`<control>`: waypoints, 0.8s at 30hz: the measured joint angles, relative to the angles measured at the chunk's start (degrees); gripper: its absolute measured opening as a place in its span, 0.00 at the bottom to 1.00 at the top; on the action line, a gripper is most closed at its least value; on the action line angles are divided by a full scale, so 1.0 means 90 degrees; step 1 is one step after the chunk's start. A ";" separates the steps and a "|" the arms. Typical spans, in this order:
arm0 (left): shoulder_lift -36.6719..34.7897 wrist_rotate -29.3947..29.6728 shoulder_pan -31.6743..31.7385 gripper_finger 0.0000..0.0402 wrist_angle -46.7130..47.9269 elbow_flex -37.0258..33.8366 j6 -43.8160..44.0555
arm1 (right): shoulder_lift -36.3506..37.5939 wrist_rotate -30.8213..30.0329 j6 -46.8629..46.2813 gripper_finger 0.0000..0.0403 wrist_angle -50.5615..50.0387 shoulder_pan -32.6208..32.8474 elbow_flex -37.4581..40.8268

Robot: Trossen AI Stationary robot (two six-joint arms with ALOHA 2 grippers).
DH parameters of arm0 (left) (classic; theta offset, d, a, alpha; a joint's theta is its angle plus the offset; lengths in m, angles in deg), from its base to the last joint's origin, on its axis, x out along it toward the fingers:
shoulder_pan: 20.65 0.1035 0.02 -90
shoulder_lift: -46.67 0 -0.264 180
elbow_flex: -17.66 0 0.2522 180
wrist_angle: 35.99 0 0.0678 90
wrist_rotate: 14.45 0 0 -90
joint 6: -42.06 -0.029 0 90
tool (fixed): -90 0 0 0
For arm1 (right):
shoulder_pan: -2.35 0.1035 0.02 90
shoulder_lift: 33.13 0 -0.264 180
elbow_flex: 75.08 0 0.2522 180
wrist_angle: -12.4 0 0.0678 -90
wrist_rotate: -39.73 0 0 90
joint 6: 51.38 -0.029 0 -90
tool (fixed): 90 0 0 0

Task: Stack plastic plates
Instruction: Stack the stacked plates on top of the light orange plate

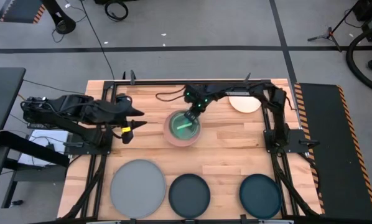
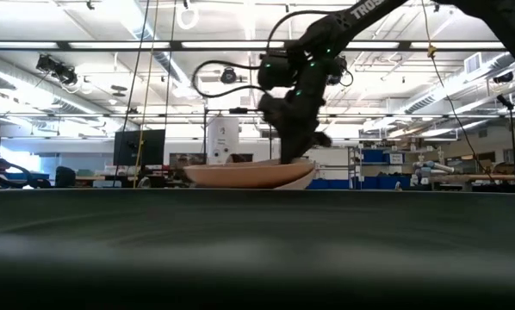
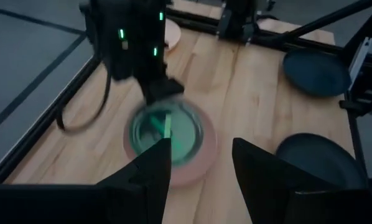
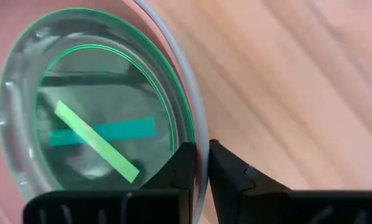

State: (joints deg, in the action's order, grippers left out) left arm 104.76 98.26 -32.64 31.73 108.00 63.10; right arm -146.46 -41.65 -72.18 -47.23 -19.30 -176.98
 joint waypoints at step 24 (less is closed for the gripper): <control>0.0003 0.0710 0.0006 0.44 -0.0169 0.0000 0.0058 | 0.4012 -0.1965 -0.1583 0.09 -0.0351 -0.3658 0.2521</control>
State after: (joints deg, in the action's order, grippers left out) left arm 104.79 104.65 -32.58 30.21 108.00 63.62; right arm -110.36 -59.33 -86.42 -50.38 -52.22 -154.29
